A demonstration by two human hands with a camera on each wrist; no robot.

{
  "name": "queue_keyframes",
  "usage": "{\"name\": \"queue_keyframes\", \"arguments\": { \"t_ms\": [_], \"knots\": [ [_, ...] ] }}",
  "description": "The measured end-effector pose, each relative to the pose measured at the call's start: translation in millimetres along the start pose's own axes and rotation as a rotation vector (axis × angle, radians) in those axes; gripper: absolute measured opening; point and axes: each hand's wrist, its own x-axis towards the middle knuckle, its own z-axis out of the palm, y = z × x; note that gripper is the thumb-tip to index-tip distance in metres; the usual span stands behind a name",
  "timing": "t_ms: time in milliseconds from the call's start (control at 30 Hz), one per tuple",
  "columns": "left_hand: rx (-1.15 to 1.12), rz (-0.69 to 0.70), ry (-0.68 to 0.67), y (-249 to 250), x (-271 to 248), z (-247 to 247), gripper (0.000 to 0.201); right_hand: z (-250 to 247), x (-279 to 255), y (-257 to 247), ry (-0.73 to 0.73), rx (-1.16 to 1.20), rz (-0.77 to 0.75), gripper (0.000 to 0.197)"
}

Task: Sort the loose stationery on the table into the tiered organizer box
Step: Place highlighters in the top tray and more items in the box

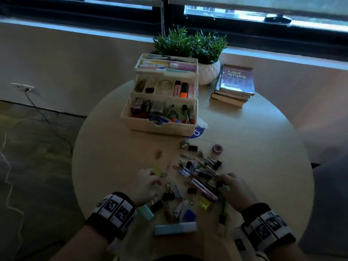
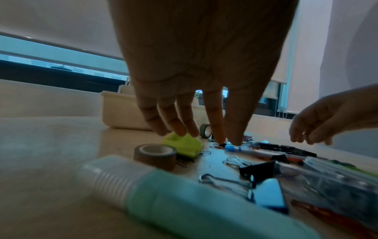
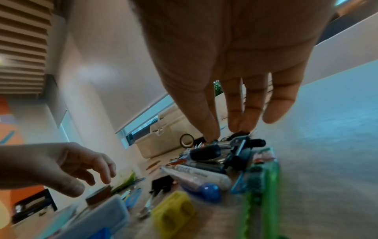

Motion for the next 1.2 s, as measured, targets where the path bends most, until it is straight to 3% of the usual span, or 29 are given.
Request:
{"name": "queue_keyframes", "arguments": {
  "t_ms": [67, 167, 433, 567, 667, 967, 1100, 1200],
  "knots": [
    [-0.04, -0.012, 0.085, -2.2, -9.5, 4.6, 0.032, 3.5, -4.2, -4.6, 0.033, 0.036, -0.073, 0.024],
    [0.006, -0.008, 0.125, -8.8, -22.1, 8.4, 0.026, 13.3, -3.6, -14.2, -0.035, -0.004, -0.145, 0.022],
    [-0.063, 0.102, 0.194, 3.6, -28.2, 13.0, 0.022, 27.8, 4.6, -27.4, -0.064, -0.147, -0.075, 0.025],
    [-0.033, 0.211, 0.13, 33.1, -12.5, 14.8, 0.027, 24.0, 7.6, -32.5, -0.109, -0.152, -0.055, 0.019],
    [0.033, 0.262, 0.087, 49.7, 5.8, 16.1, 0.028, 13.2, 8.4, -32.3, -0.065, -0.069, -0.042, 0.013],
    [0.44, 0.24, -0.144, 63.4, 41.2, 0.2, 0.023, -34.6, 23.6, -16.9, 0.01, 0.237, -0.074, 0.006],
    [0.269, 0.268, -0.11, 60.2, 50.9, -38.2, 0.019, -79.0, 49.5, -22.6, 0.099, 0.392, -0.154, 0.008],
    [0.053, 0.279, 0.032, 49.5, 65.7, -90.4, 0.016, -123.9, 80.3, -36.5, 0.2, 0.4, -0.186, 0.005]
  ]
}}
